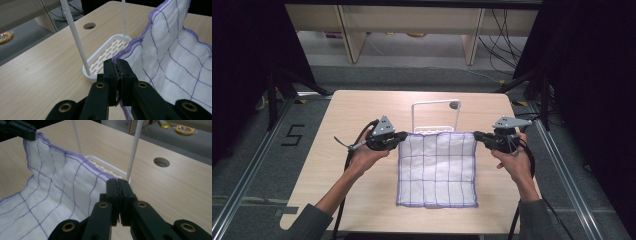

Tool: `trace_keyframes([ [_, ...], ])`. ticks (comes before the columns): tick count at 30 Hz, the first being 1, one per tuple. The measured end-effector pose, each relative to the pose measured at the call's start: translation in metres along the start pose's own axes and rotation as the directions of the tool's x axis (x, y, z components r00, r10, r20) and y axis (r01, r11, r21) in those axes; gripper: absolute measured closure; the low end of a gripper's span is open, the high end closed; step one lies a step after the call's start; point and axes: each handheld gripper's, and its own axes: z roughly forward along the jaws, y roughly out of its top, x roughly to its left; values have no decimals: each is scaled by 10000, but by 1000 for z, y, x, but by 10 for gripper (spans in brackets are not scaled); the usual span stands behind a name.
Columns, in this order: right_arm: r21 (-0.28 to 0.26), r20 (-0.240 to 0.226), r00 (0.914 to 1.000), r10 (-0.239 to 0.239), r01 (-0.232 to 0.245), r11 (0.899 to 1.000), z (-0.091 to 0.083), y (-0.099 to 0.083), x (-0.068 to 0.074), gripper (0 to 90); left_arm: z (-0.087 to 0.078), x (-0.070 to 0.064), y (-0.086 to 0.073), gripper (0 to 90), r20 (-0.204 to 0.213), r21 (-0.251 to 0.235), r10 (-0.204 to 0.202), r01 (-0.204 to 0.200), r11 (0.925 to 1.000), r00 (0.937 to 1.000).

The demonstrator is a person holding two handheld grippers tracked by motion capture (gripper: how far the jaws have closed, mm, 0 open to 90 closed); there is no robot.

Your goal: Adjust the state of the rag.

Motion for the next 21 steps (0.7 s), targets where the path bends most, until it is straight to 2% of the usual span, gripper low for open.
trace_keyframes([
  [2,169,14,10000,-10,10,9999,-4,-3,4,889,-3,-3,-2,862,63,-38,-12,12,10000,10000],
  [3,170,16,10000,-76,76,9998,-5,-4,6,889,-5,-5,-3,862,143,35,145,-145,9999,9998],
  [4,193,14,9997,-245,245,9995,-7,-5,7,889,-6,-7,-4,862,115,-48,94,-93,9999,9999],
  [6,246,2,9999,-158,158,9996,-9,-7,11,889,-8,-11,-7,862,164,-88,97,-95,9999,9998],
  [8,183,-30,9989,-461,462,9988,-11,-7,13,889,-11,-14,-9,862,191,-149,79,-76,9999,9998],
  [10,326,-100,9995,-304,308,9990,-15,-9,19,889,-14,-18,-12,862,175,-173,98,-95,9998,9998],
  [11,133,-60,9985,-545,546,9984,-15,-10,19,889,-15,-20,-13,862,129,-227,100,-97,9997,9999],
  [12,232,-114,9986,-517,520,9984,-17,-11,21,889,-18,-22,-15,862,122,-234,116,-113,9997,9999],
  [13,146,-162,9972,-733,735,9972,-19,-12,22,889,-20,-25,-16,862,162,-262,138,-133,9996,9998],
  [17,193,-206,9966,-794,798,9966,-26,-21,32,889,-31,-38,-21,862,251,-350,460,-451,9984,9986],
  [18,347,-279,9972,-688,698,9970,-29,-25,36,889,-33,-40,-22,861,323,-392,475,-462,9982,9984],
  [20,295,-299,9956,-885,894,9956,-32,-30,38,889,-39,-43,-25,861,366,-464,550,-533,9975,9978],
  [21,331,-321,9966,-763,774,9965,-33,-34,40,889,-40,-45,-27,861,417,-524,511,-488,9974,9978],
])
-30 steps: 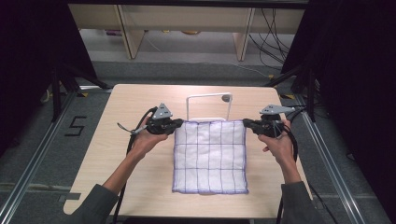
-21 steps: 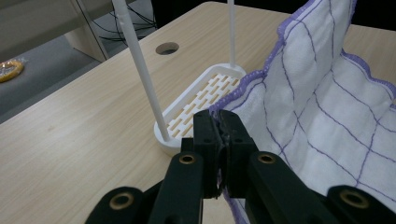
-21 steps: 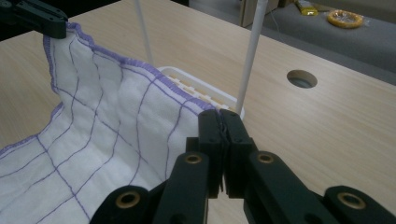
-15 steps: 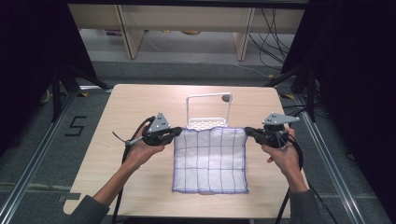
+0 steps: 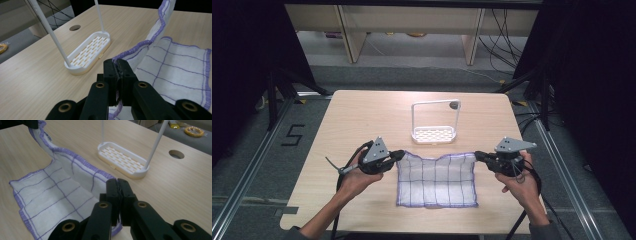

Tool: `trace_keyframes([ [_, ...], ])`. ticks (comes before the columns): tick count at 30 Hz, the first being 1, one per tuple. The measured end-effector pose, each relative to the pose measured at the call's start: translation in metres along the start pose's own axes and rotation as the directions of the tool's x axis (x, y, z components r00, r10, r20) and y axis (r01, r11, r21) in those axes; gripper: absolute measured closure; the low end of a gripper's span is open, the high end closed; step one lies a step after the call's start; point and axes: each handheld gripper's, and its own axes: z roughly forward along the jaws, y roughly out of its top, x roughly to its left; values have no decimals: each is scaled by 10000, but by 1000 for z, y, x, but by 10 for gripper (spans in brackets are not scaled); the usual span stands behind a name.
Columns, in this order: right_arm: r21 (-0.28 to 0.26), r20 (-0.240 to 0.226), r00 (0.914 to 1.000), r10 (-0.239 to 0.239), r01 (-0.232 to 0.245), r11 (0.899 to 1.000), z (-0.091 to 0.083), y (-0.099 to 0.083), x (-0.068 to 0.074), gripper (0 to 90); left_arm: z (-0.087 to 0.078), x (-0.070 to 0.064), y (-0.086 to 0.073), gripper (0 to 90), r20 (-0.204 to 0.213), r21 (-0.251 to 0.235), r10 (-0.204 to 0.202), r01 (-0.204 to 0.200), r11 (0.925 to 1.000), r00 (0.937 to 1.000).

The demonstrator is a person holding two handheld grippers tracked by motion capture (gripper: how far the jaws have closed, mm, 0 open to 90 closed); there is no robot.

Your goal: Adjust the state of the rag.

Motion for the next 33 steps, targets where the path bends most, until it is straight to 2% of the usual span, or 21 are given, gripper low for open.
trace_keyframes([
  [1,-22,-91,9997,-222,222,9998,0,-2,-1,889,-1,-2,-1,861,5,3,-8,8,10000,10000],
  [2,22,-97,9999,-31,31,10000,0,-4,2,889,-2,-6,-4,861,69,59,56,-57,10000,10000],
  [10,365,-345,9990,-293,306,9989,2,-19,17,890,-7,-32,-24,860,493,345,380,-398,9986,9981],
  [11,359,-337,9985,-442,454,9983,1,-21,17,889,-7,-35,-27,860,572,421,403,-427,9982,9975],
  [15,362,-347,9987,-384,397,9986,-2,-32,20,889,-6,-45,-37,859,713,527,487,-525,9972,9963],
  [18,554,-417,9991,-61,84,9984,-3,-41,24,889,-7,-53,-44,859,903,558,435,-487,9973,9950],
  [20,622,-504,9987,5,27,9981,-5,-46,24,889,-8,-56,-47,858,946,631,599,-661,9958,9937],
  [22,528,-485,9987,-159,185,9984,-5,-50,24,889,-10,-59,-49,858,1054,738,640,-720,9947,9924],
  [23,546,-441,9990,-41,65,9985,-6,-51,26,889,-10,-61,-51,857,1048,690,544,-618,9957,9930],
  [24,563,-558,9984,-131,163,9983,-6,-54,26,889,-11,-62,-52,856,1062,724,545,-624,9954,9929],
  [25,598,-532,9986,33,-1,9982,-7,-56,29,889,-12,-62,-53,855,1112,886,649,-749,9932,9917],
  [26,612,-590,9981,-173,209,9979,-7,-57,29,889,-11,-65,-56,855,1148,894,564,-669,9937,9918],
  [27,760,-585,9983,30,14,9971,-8,-60,33,889,-10,-67,-58,853,1108,1011,630,-743,9921,9918],
  [30,1021,-720,9972,-225,298,9943,-5,-66,36,888,-8,-70,-63,851,1220,1239,634,-786,9892,9905],
  [33,1246,-768,9964,-349,443,9912,-3,-70,39,888,-8,-73,-65,851,1403,1391,949,-1145,9836,9856],
])
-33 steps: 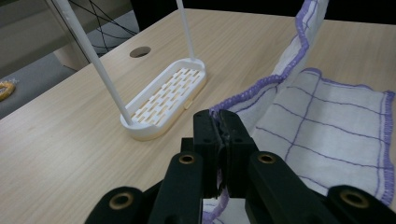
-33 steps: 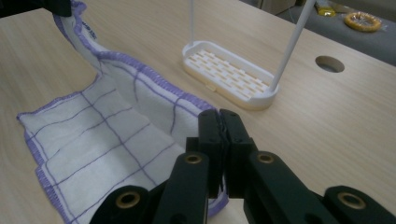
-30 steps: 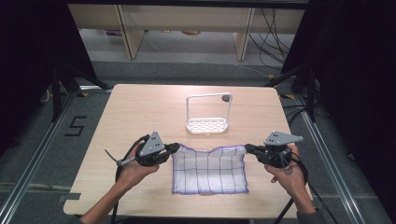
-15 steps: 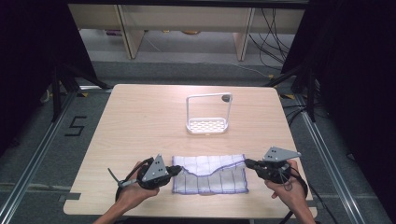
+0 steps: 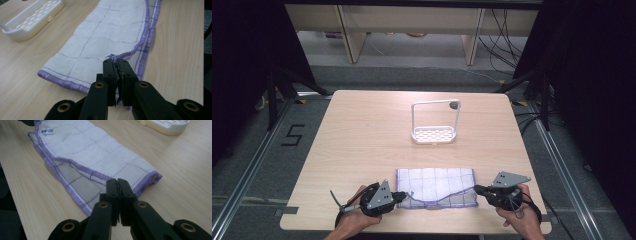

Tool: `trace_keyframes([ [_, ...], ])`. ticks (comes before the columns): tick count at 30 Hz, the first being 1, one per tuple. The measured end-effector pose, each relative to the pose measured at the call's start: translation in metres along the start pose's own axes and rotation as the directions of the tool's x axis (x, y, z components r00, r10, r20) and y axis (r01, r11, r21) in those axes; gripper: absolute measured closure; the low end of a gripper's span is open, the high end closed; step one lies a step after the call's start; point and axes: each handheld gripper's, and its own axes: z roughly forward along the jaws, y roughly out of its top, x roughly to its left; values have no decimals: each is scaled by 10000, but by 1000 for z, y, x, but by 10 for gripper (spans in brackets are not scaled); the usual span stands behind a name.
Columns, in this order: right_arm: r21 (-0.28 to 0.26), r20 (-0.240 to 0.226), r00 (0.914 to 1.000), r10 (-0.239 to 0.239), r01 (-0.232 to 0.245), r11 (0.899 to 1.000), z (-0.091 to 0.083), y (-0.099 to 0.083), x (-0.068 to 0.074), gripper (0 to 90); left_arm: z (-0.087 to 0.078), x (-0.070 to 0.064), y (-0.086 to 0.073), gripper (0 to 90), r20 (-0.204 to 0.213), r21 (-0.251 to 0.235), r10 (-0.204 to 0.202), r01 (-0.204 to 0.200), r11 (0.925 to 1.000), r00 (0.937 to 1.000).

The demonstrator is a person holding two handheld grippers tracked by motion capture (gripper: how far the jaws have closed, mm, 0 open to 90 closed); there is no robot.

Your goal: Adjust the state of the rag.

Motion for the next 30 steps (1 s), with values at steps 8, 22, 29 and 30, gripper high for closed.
trace_keyframes([
  [8,287,-118,9999,-126,130,9995,-3,-9,5,889,2,-8,-11,850,38,432,273,-274,9987,9996],
  [22,490,15,9967,809,-809,9955,-9,-14,6,687,-8,-8,-8,548,479,-192,-1350,1361,9905,9897],
  [29,129,580,9921,1114,-1123,9936,-11,-3,1,605,-20,20,14,478,262,-1010,-1920,1937,9758,9810],
  [30,224,670,9916,1103,-1120,9935,-9,-2,1,600,-20,25,15,473,203,-1002,-2007,2018,9743,9794],
])
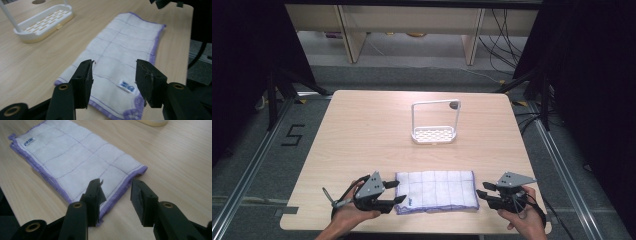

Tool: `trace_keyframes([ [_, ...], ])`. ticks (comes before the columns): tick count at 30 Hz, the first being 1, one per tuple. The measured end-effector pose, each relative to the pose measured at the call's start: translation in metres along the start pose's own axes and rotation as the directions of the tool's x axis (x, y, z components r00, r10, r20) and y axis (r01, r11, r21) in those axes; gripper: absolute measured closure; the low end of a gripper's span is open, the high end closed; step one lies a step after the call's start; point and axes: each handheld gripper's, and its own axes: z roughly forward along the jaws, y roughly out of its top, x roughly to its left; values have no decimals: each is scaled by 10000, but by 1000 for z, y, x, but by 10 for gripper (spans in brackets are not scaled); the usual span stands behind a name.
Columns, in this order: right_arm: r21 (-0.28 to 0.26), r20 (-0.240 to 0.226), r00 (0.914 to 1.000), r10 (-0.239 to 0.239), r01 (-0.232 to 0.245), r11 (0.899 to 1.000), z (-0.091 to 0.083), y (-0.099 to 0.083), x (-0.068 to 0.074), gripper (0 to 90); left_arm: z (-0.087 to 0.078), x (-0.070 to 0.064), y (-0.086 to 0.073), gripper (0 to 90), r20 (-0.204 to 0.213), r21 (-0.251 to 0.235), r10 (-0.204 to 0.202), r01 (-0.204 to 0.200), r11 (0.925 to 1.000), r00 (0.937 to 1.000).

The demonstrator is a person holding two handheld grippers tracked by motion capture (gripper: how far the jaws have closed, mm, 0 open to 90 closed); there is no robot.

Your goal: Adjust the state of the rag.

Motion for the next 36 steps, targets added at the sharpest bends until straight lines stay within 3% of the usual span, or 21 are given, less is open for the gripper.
trace_keyframes([
  [1,-46,56,9996,-259,259,9997,2,1,-2,595,1,6,2,472,-92,85,-247,248,9997,9997],
  [2,77,16,9999,154,-154,9999,3,2,1,586,4,13,3,469,-170,128,-513,516,9986,9985],
  [5,127,207,9997,122,-125,9998,10,5,-1,565,13,29,4,463,-476,352,-676,693,9970,9966],
  [8,274,321,9994,105,-114,9996,17,5,-5,547,23,43,1,455,-620,707,-1119,1162,9907,9918],
  [10,548,371,9976,588,-608,9966,18,5,-3,527,29,50,-1,454,-601,945,-1142,1196,9883,9916],
  [11,541,437,9980,455,-478,9974,19,4,-3,519,33,52,-2,452,-588,945,-1346,1397,9857,9892],
  [13,550,470,9985,291,-316,9980,22,3,-3,494,39,58,-3,442,-571,1232,-1283,1345,9832,9901],
  [14,821,406,9966,711,-742,9939,22,2,-1,478,43,60,-4,431,-654,1264,-1395,1469,9810,9881],
  [16,884,443,9969,655,-692,9937,26,0,0,468,46,65,-3,397,-509,1571,-1265,1331,9786,9907],
  [17,1050,453,9956,826,-870,9907,27,0,3,466,49,65,-4,391,-519,1451,-1372,1434,9790,9892],
  [18,1033,474,9972,586,-633,9926,29,-2,3,460,50,64,-4,388,-541,1449,-1421,1485,9782,9884],
  [20,1260,560,9973,478,-545,9905,31,-3,8,453,52,67,-5,379,-510,1744,-1134,1207,9773,9922],
  [23,1426,587,9975,397,-478,9886,34,-3,10,450,57,66,-7,379,-452,1643,-1341,1397,9765,9899],
  [24,1100,632,9964,560,-627,9919,37,-5,12,454,58,65,-8,388,-418,1573,-1405,1454,9768,9892],
  [25,1432,626,9966,535,-621,9877,36,-4,12,458,57,66,-8,407,-416,1736,-1188,1242,9770,9920],
  [30,1586,695,9967,430,-536,9859,40,-7,14,475,63,65,-13,511,-84,1892,-775,777,9789,9970],
  [31,1819,635,9969,470,-579,9816,40,-7,14,483,64,64,-14,542,60,1879,-737,713,9796,9973],
  [32,1804,604,9966,569,-670,9813,41,-7,15,491,64,62,-14,596,101,1852,-772,740,9799,9970],
  [35,1615,703,9967,406,-515,9855,43,-8,14,492,63,60,-13,645,41,1988,-530,511,9787,9986],
  [36,1788,624,9962,610,-712,9813,41,-7,15,498,64,59,-14,665,186,1939,-417,373,9803,9990],
])
